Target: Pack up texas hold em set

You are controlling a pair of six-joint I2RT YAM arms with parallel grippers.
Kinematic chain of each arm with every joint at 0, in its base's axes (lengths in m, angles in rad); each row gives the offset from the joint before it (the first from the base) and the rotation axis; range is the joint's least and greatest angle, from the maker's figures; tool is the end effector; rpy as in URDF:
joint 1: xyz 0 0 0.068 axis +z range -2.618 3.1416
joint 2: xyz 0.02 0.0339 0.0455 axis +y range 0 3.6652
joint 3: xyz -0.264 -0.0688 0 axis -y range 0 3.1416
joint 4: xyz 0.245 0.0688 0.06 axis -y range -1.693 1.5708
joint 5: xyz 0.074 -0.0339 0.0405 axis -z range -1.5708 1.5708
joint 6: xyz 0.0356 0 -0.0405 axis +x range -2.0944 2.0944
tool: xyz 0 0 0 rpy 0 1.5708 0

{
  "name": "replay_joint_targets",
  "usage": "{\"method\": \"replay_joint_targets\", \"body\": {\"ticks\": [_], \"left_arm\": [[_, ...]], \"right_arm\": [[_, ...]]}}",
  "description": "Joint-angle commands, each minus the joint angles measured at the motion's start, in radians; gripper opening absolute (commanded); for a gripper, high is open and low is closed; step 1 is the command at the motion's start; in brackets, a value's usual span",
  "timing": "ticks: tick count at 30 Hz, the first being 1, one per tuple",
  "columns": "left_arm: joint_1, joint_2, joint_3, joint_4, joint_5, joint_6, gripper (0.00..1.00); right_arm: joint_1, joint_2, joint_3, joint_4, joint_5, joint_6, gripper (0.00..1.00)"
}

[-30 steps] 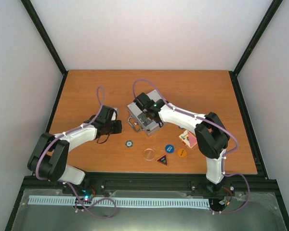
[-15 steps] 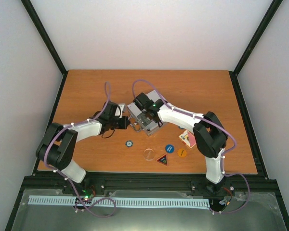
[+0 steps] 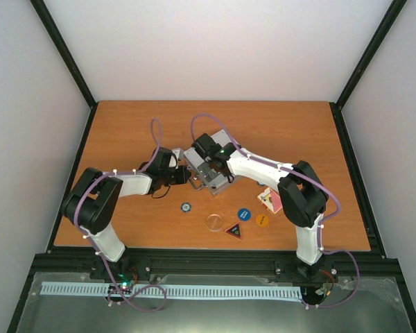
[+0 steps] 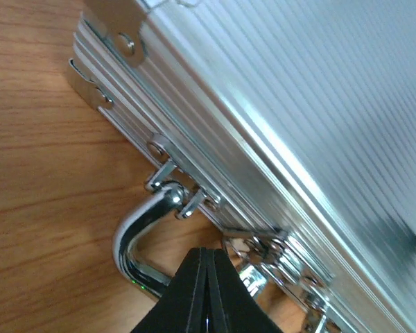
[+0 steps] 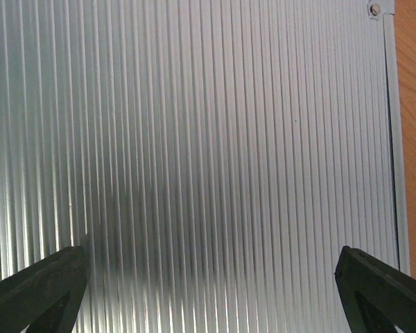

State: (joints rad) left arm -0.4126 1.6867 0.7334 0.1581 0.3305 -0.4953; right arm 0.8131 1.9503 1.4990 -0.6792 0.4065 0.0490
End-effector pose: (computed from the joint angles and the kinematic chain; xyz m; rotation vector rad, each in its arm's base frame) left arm 0.2855 -0.1376 0.1338 0.0658 2.4676 -0.8103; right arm 0.2919 0.2881 0.2093 -0.8472 2.4261 -0.2407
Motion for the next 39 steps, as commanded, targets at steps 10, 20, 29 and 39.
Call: {"method": "replay_joint_targets", "body": {"ticks": [10, 20, 29, 39], "left_arm": [[-0.018, 0.152, 0.010, 0.016, -0.104, -0.058, 0.01], [-0.018, 0.145, 0.001, 0.023, -0.107, -0.060, 0.01], [-0.018, 0.162, 0.002, 0.032, -0.099, -0.058, 0.01], [-0.018, 0.148, -0.005, 0.029, -0.096, -0.053, 0.01]], "right_arm": [[0.000, -0.088, 0.009, -0.020, -0.039, -0.011, 1.00], [0.042, -0.139, -0.053, -0.032, -0.124, -0.015, 1.00], [0.091, -0.114, -0.102, -0.035, -0.123, -0.014, 1.00], [0.097, -0.011, -0.073, -0.025, -0.001, -0.001, 1.00]]}}
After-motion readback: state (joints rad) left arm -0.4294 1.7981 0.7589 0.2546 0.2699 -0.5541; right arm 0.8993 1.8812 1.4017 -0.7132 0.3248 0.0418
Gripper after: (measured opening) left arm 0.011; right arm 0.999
